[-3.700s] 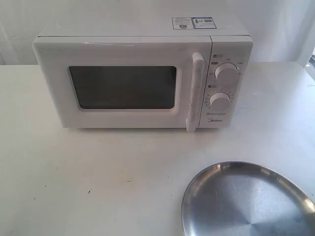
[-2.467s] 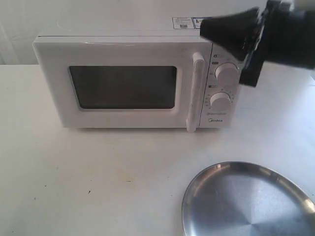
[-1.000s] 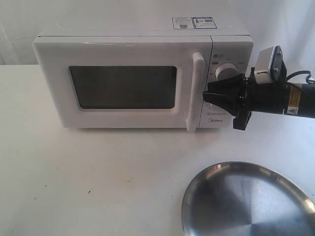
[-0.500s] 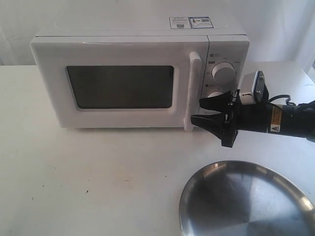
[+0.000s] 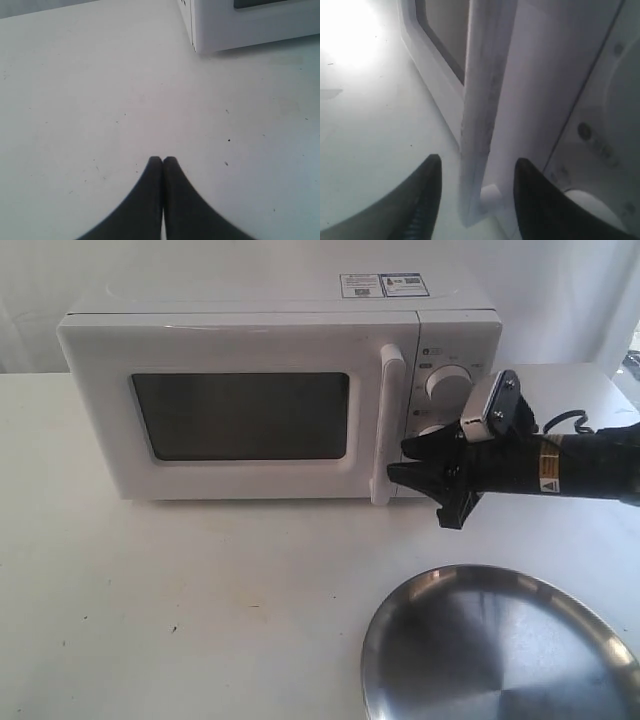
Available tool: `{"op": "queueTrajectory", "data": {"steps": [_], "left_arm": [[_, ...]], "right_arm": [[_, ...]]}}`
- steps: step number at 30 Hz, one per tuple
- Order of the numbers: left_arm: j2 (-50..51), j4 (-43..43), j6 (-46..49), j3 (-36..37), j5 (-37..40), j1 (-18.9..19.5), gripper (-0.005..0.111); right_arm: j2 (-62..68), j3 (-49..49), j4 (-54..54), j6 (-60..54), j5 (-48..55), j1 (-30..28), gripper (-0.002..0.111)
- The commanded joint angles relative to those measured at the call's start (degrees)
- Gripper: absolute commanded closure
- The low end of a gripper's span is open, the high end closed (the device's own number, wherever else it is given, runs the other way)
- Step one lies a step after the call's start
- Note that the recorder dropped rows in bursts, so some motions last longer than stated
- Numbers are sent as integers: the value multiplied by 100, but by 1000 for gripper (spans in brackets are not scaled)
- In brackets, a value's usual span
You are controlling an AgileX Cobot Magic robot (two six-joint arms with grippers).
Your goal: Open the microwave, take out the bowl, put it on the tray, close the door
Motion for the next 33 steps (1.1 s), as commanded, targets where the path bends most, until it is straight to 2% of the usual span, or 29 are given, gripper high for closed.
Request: {"op": "queueTrajectory", "data": {"steps": [1,8,18,30,33], "left_arm": [[-12,-30,-14,-14,-1,-25,107],[-12,-30,-14,-14,-1,-25,107],[-12,-30,-14,-14,-1,-25,107],[-12,-30,-14,-14,-12,-25,107],[-12,-30,-14,-14,-12,-25,107]], "right_arm": [[-476,-55,-283,-370,-931,394,64],[-471,-55,-17,-218,-506,496,64],[-456,-55,198,-427,-480,1304,64],[-456,-55,-76,-538,-703,1931,64],[-456,-55,-49,-782,-462,2022,64]]}}
